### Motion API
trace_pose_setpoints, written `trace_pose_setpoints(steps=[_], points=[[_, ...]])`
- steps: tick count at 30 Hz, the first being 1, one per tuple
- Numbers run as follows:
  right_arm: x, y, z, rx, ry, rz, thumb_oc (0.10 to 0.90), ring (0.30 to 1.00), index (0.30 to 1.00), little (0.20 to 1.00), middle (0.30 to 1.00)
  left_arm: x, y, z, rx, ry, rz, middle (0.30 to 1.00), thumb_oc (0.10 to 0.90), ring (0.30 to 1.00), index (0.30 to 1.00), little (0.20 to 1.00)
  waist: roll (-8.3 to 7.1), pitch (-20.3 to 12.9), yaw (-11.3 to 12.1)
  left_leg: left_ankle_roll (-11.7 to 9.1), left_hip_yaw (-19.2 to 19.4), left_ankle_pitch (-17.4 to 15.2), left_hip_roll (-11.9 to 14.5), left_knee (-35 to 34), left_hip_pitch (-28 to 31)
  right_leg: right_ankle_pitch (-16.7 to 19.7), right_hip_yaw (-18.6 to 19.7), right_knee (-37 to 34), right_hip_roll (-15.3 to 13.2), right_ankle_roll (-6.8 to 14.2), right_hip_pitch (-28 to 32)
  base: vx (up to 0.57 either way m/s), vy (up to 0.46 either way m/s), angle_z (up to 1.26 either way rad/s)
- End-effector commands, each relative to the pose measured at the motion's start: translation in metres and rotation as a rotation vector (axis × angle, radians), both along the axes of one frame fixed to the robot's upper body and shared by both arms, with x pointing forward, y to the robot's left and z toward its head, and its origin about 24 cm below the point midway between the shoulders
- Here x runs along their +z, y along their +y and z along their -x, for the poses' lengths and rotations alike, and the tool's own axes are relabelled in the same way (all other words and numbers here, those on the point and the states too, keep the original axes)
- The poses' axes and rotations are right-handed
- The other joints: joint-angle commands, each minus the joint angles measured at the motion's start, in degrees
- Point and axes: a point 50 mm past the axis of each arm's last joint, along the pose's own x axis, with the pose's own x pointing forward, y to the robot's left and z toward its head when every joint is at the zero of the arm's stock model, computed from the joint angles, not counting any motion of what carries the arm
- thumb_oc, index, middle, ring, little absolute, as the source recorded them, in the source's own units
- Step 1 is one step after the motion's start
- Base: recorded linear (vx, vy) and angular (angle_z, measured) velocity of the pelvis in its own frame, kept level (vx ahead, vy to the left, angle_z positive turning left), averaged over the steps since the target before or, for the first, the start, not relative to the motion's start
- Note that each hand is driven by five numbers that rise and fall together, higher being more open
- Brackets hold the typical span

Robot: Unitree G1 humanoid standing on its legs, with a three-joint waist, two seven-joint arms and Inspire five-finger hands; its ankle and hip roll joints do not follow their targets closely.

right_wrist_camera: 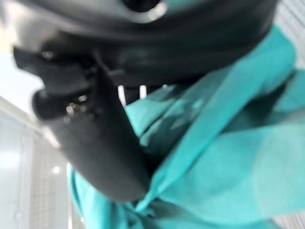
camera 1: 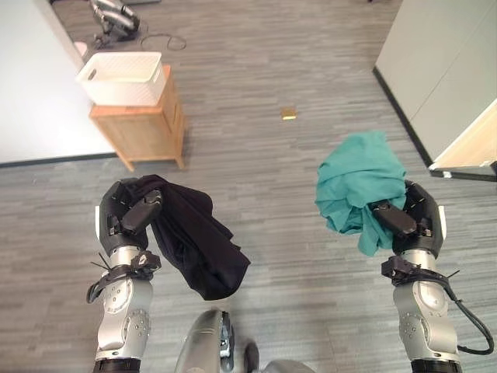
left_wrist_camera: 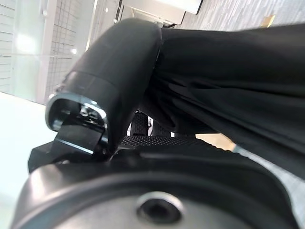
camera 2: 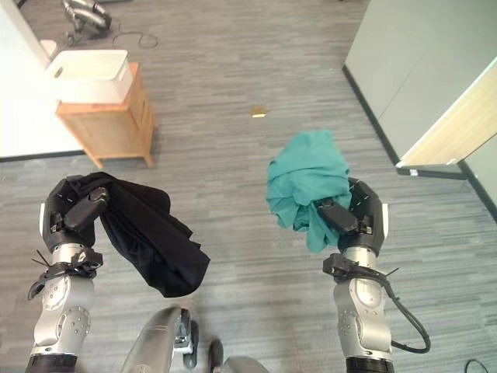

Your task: Pick up bed clothes into laundry basket.

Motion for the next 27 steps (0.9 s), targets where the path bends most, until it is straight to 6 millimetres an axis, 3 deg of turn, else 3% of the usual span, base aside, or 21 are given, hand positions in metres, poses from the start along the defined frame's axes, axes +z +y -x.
trace_pose_setpoints(steps=[1, 2, 3, 4, 5, 6, 7, 9, 11, 13, 14, 15, 16, 17, 19, 21, 22, 23, 24, 25, 27], points=[[0.065, -0.009, 0.005, -0.012, -0.303, 0.149, 0.400, 0.300, 0.300, 0.300, 0.300, 0.079, 0.013, 0.002, 0.059, -0.390, -0.121, 0.300, 0.400, 0.300, 0.300, 0.300, 2.56, -5.6, 0.6, -4.6, 4.0, 9.4, 5.1, -25.2, 14.8, -0.8, -0.5, 2.0, -6.6, 0.1, 4.5, 0.52, -0.023, -0.08], [0.064, -0.010, 0.005, -0.013, -0.293, 0.156, 0.400, 0.300, 0.300, 0.300, 0.300, 0.080, 0.018, 0.005, 0.084, -0.386, -0.134, 0.300, 0.400, 0.300, 0.300, 0.300, 2.65, -6.6, 0.6, -3.5, 4.3, 9.5, 3.9, -25.4, 17.1, -0.7, -1.1, 4.3, -7.2, 1.1, 5.6, 0.76, -0.045, 0.02], [0.062, -0.008, 0.006, -0.011, -0.281, 0.174, 0.400, 0.300, 0.300, 0.300, 0.300, 0.080, 0.021, 0.006, 0.111, -0.383, -0.146, 0.300, 0.400, 0.300, 0.300, 0.300, 2.34, -7.2, 1.1, -2.4, 4.2, 10.3, 2.4, -25.3, 18.0, 2.4, -1.7, 9.4, -8.3, 2.6, 5.7, 0.72, -0.028, 0.09], [0.060, -0.007, 0.004, -0.012, -0.266, 0.184, 0.400, 0.300, 0.300, 0.300, 0.300, 0.079, 0.023, 0.008, 0.124, -0.373, -0.161, 0.300, 0.400, 0.300, 0.300, 0.300, 1.76, -7.6, 1.7, -0.7, 3.0, 8.6, 0.8, -23.9, 18.7, 6.3, -1.9, 16.0, -9.5, 4.9, 4.2, 0.64, 0.000, 0.09], [0.057, -0.007, 0.006, -0.014, -0.254, 0.190, 0.400, 0.300, 0.300, 0.300, 0.300, 0.077, 0.025, 0.008, 0.138, -0.357, -0.164, 0.300, 0.400, 0.300, 0.300, 0.300, 1.11, -7.8, 1.7, 0.5, 2.8, 7.4, -0.5, -22.5, 19.5, 16.3, -1.7, 26.5, -10.5, 8.6, 2.1, 0.59, 0.038, 0.18], [0.055, -0.007, 0.005, -0.019, -0.248, 0.182, 0.400, 0.300, 0.300, 0.300, 0.300, 0.083, 0.026, 0.009, 0.156, -0.370, -0.177, 0.300, 0.400, 0.300, 0.300, 0.300, 1.68, -7.7, 1.9, 1.8, 2.3, 5.2, -0.3, -21.5, 20.8, 22.0, -1.1, 35.4, -11.2, 10.4, -1.7, 0.60, 0.029, 0.08], [0.052, -0.007, 0.005, -0.021, -0.244, 0.158, 0.400, 0.300, 0.300, 0.300, 0.300, 0.087, 0.025, 0.011, 0.156, -0.395, -0.187, 0.300, 0.400, 0.300, 0.300, 0.300, 2.39, -6.7, 1.0, 2.3, 1.4, 3.7, 0.2, -21.8, 23.5, 21.8, -1.0, 41.4, -10.6, 10.3, -6.1, 0.56, -0.012, 0.08], [0.046, -0.007, 0.003, -0.022, -0.229, 0.138, 0.400, 0.300, 0.300, 0.300, 0.300, 0.088, 0.027, 0.012, 0.166, -0.390, -0.215, 0.300, 0.400, 0.300, 0.300, 0.300, 3.80, -5.1, -1.1, 3.0, -0.9, 1.9, 0.8, -23.1, 28.1, 17.3, 0.2, 48.6, -8.6, 8.9, -14.8, 0.52, -0.071, 1.22], [0.045, -0.008, 0.007, -0.018, -0.224, 0.127, 0.400, 0.300, 0.300, 0.300, 0.300, 0.089, 0.028, 0.009, 0.155, -0.391, -0.220, 0.300, 0.400, 0.300, 0.300, 0.300, 4.80, -4.2, -3.7, 2.3, -3.9, 1.4, 1.2, -24.2, 31.7, 12.9, 0.3, 46.2, -10.0, 6.2, -22.0, 0.50, -0.154, 1.13], [0.043, -0.015, 0.011, -0.038, -0.216, 0.125, 0.400, 0.300, 0.300, 0.300, 0.300, 0.093, 0.024, 0.008, 0.122, -0.406, -0.229, 0.300, 0.400, 0.300, 0.300, 0.300, 4.39, -4.0, -5.5, 0.4, -7.8, -0.3, 0.8, -23.9, 33.7, 10.0, 2.5, 30.0, -12.1, 4.4, -24.1, 0.53, -0.306, 1.08], [0.041, -0.019, 0.014, -0.055, -0.207, 0.123, 0.400, 0.300, 0.300, 0.300, 0.300, 0.091, 0.024, 0.008, 0.111, -0.400, -0.220, 0.300, 0.400, 0.300, 0.300, 0.300, 3.85, -4.2, -6.3, -0.6, -9.6, -1.4, 0.8, -23.5, 34.3, 9.7, 4.7, 22.6, -12.7, 4.4, -23.2, 0.49, -0.357, 1.61], [0.041, -0.023, 0.017, -0.073, -0.206, 0.116, 0.400, 0.300, 0.300, 0.300, 0.300, 0.091, 0.023, 0.007, 0.107, -0.400, -0.216, 0.300, 0.400, 0.300, 0.300, 0.300, 3.05, -4.2, -7.5, -1.4, -11.6, -2.0, 0.9, -23.1, 34.4, 9.3, 9.6, 15.1, -11.5, 5.0, -21.8, 0.52, -0.495, 1.74], [0.047, -0.029, 0.020, -0.113, -0.239, 0.114, 0.400, 0.300, 0.300, 0.300, 0.300, 0.094, 0.019, -0.001, 0.088, -0.409, -0.204, 0.300, 0.400, 0.300, 0.300, 0.300, 1.91, -4.5, -8.5, -2.5, -15.9, -4.5, 1.6, -21.9, 34.2, 9.2, 19.0, 7.3, -10.7, 6.7, -20.0, 0.37, -0.533, 1.81], [0.052, -0.029, 0.019, -0.115, -0.258, 0.124, 0.400, 0.300, 0.300, 0.300, 0.300, 0.095, 0.014, -0.005, 0.066, -0.412, -0.203, 0.300, 0.400, 0.300, 0.300, 0.300, 1.11, -5.0, -8.0, -2.8, -18.0, -4.5, 1.8, -20.3, 33.0, 8.7, 19.3, 8.9, -10.5, 6.2, -18.7, 0.35, -0.546, 2.19], [0.051, -0.030, 0.020, -0.111, -0.254, 0.125, 0.400, 0.300, 0.300, 0.300, 0.300, 0.087, 0.015, -0.003, 0.065, -0.381, -0.210, 0.300, 0.400, 0.300, 0.300, 0.300, 0.01, -4.8, -7.3, -3.8, -18.7, -4.1, 3.0, -18.0, 33.1, 11.8, 17.6, 8.1, -10.7, 5.8, -18.2, 0.18, -0.415, 1.74], [0.050, -0.035, 0.023, -0.121, -0.247, 0.126, 0.400, 0.300, 0.300, 0.300, 0.300, 0.082, 0.015, -0.004, 0.045, -0.368, -0.195, 0.300, 0.400, 0.300, 0.300, 0.300, -0.10, -4.6, -7.2, -4.2, -20.0, -3.3, 3.4, -15.9, 31.8, 11.1, 17.2, 7.4, -10.0, 5.1, -17.4, 0.06, -0.299, 0.79], [0.056, -0.043, 0.026, -0.144, -0.269, 0.140, 0.400, 0.300, 0.300, 0.300, 0.300, 0.076, 0.010, -0.007, 0.022, -0.359, -0.148, 0.300, 0.400, 0.300, 0.300, 0.300, -0.82, -4.2, -7.6, -4.3, -18.1, -2.6, 4.2, -13.1, 29.8, 10.5, 14.2, 4.6, -10.4, 4.1, -14.2, 0.02, -0.217, 0.56], [0.057, -0.043, 0.025, -0.144, -0.270, 0.140, 0.400, 0.300, 0.300, 0.300, 0.300, 0.076, 0.010, -0.007, 0.022, -0.359, -0.148, 0.300, 0.400, 0.300, 0.300, 0.300, -0.82, -4.2, -7.7, -4.3, -18.2, -2.6, 4.2, -13.0, 29.7, 10.6, 14.1, 4.5, -10.4, 4.1, -14.1, 0.02, -0.315, 1.08], [0.061, -0.046, 0.027, -0.151, -0.285, 0.146, 0.400, 0.300, 0.300, 0.300, 0.300, 0.075, 0.005, -0.012, 0.005, -0.352, -0.123, 0.300, 0.400, 0.300, 0.300, 0.300, -1.05, -4.0, -8.8, -3.7, -12.6, -2.5, 5.8, -12.6, 29.3, 10.3, 11.7, 3.7, -10.8, 3.6, -12.7, -0.05, -0.271, 0.97], [0.065, -0.047, 0.030, -0.160, -0.305, 0.153, 0.400, 0.300, 0.300, 0.300, 0.300, 0.075, -0.001, -0.017, -0.026, -0.349, -0.111, 0.300, 0.400, 0.300, 0.300, 0.300, -1.28, -3.9, -10.1, -3.6, -1.3, -3.7, 7.0, -10.0, 28.8, 9.6, 7.6, 2.8, -11.3, 2.9, -11.2, -0.09, -0.317, 1.33], [0.063, -0.047, 0.038, -0.171, -0.295, 0.165, 0.400, 0.300, 0.300, 0.300, 0.300, 0.076, -0.004, -0.018, -0.049, -0.359, -0.116, 0.300, 0.400, 0.300, 0.300, 0.300, -0.67, -4.3, -11.0, -3.7, 5.8, -5.1, 7.1, -9.6, 29.1, 8.9, 3.8, 1.0, -11.0, 1.8, -10.0, -0.09, -0.208, 2.26]])
